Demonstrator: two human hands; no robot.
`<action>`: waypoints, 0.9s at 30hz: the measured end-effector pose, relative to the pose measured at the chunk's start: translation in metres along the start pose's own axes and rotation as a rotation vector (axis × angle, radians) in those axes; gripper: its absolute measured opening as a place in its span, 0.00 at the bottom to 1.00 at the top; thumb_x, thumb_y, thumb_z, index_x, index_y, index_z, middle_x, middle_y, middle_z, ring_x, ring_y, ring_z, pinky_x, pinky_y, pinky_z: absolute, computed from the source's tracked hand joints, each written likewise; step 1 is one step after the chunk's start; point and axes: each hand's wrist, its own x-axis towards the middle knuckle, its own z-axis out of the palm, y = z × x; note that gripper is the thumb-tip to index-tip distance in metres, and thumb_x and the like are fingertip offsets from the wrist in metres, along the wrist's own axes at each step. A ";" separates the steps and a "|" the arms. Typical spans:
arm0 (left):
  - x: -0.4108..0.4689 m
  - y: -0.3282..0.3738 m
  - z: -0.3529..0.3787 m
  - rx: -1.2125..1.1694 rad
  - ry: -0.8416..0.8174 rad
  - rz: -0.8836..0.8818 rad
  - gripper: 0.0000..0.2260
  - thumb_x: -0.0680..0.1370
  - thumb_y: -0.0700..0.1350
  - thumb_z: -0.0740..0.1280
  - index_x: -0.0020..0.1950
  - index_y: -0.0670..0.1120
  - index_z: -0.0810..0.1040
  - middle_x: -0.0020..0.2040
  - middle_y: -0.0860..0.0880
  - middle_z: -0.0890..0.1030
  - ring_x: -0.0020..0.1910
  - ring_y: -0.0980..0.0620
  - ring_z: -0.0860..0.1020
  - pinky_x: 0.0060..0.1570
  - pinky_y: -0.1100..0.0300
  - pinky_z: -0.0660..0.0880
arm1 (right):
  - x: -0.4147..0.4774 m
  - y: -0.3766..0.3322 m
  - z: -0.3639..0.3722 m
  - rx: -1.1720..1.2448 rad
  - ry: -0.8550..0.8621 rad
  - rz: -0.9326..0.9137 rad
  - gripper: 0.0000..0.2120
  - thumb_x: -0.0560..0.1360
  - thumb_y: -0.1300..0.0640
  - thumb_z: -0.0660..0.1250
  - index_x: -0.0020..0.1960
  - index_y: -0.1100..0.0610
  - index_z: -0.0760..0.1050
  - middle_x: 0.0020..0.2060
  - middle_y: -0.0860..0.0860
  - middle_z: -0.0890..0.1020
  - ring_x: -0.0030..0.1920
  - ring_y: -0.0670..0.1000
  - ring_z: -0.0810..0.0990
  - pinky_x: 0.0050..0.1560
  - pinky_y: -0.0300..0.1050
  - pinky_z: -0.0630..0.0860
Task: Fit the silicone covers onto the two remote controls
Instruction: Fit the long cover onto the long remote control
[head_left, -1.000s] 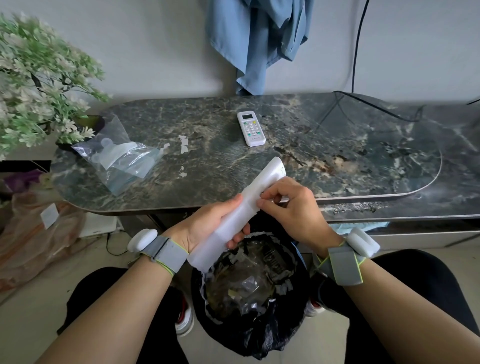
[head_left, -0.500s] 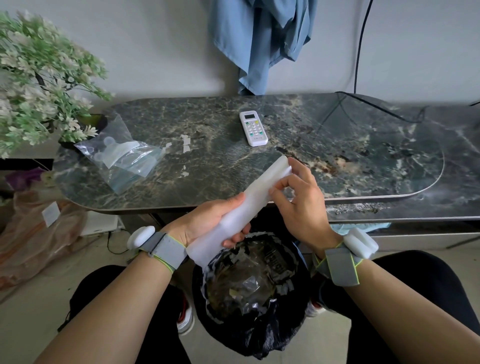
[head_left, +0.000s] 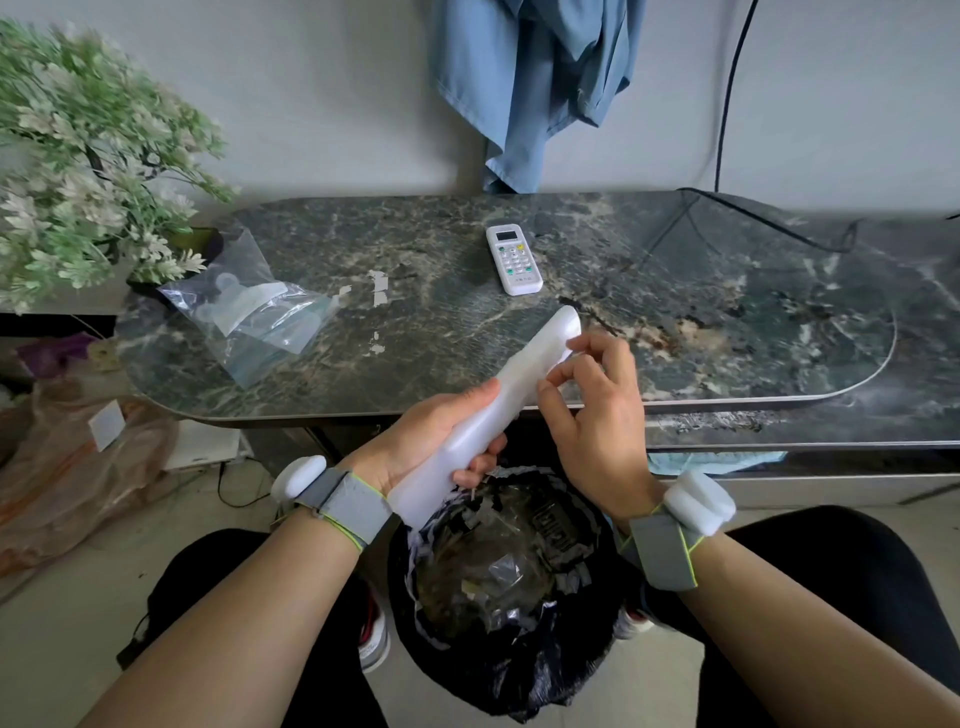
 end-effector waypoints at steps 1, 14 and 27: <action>0.000 0.001 -0.001 -0.008 0.003 0.012 0.24 0.73 0.57 0.65 0.57 0.38 0.71 0.34 0.45 0.73 0.26 0.53 0.69 0.20 0.65 0.65 | 0.000 -0.002 0.000 0.066 -0.015 0.047 0.05 0.74 0.59 0.67 0.43 0.60 0.75 0.50 0.54 0.78 0.48 0.52 0.76 0.47 0.45 0.71; 0.001 0.000 -0.003 0.016 0.106 0.117 0.20 0.72 0.52 0.68 0.53 0.38 0.72 0.32 0.45 0.70 0.24 0.54 0.67 0.18 0.67 0.60 | 0.012 -0.012 -0.013 0.503 -0.375 0.477 0.06 0.72 0.61 0.71 0.40 0.60 0.75 0.29 0.51 0.71 0.29 0.46 0.67 0.28 0.37 0.65; 0.006 0.000 -0.005 -0.004 0.070 0.100 0.24 0.66 0.53 0.73 0.53 0.39 0.72 0.32 0.45 0.71 0.24 0.54 0.67 0.18 0.67 0.60 | 0.016 -0.003 -0.023 0.812 -0.484 0.767 0.04 0.73 0.57 0.70 0.40 0.55 0.82 0.31 0.49 0.70 0.35 0.46 0.69 0.35 0.41 0.66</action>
